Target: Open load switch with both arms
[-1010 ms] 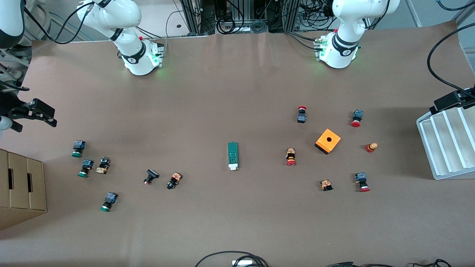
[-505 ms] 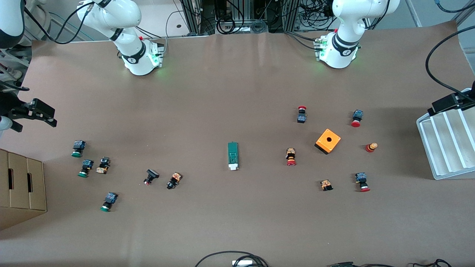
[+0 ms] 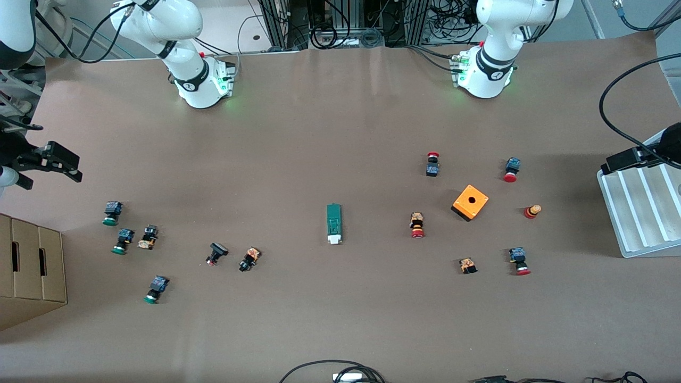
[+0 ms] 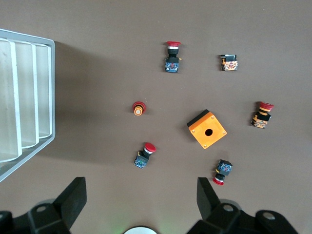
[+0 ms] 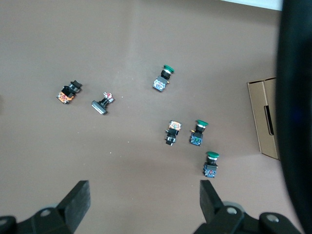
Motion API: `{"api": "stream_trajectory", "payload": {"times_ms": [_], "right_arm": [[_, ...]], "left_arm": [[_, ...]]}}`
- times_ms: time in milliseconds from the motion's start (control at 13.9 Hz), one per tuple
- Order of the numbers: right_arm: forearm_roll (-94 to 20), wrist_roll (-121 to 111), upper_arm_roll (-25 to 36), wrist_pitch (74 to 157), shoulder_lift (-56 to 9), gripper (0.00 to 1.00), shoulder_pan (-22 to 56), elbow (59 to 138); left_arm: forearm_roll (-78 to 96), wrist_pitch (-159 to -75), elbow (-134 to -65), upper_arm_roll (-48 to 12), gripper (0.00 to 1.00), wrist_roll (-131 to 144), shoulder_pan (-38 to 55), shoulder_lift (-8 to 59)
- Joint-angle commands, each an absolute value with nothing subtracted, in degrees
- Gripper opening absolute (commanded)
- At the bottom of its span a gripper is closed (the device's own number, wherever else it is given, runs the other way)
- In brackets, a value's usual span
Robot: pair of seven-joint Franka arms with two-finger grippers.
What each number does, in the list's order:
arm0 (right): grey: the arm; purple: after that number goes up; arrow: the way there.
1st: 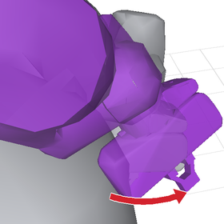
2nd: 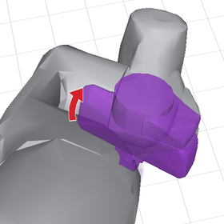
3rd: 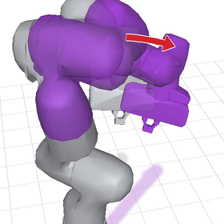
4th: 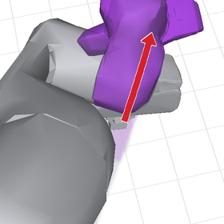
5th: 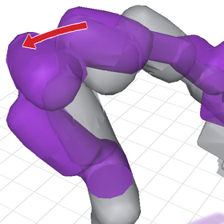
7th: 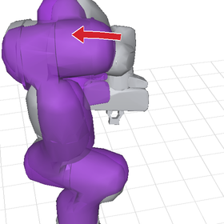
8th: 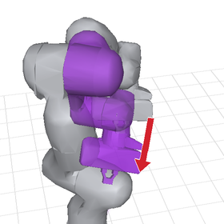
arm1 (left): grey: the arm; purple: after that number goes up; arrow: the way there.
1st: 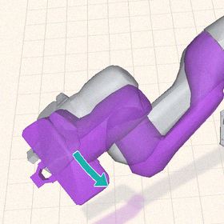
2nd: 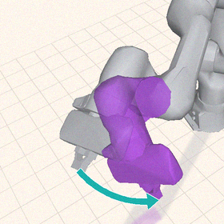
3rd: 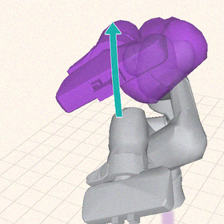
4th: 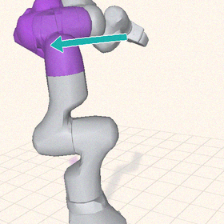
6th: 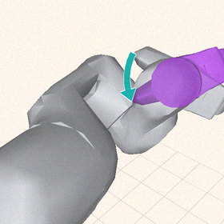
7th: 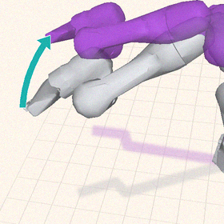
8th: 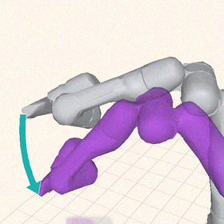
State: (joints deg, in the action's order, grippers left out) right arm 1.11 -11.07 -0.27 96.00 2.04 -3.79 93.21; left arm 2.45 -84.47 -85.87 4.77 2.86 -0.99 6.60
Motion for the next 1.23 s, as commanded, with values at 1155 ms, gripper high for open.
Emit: {"api": "stream_trajectory", "payload": {"times_ms": [1155], "right_arm": [[0.7,-11.2,-0.1,96.6,2.3,1.0,-3.6,93.3]], "left_arm": [[0.8,-96.0,-86.3,-7.5,1.0,7.9,7.3,-1.1]]}}
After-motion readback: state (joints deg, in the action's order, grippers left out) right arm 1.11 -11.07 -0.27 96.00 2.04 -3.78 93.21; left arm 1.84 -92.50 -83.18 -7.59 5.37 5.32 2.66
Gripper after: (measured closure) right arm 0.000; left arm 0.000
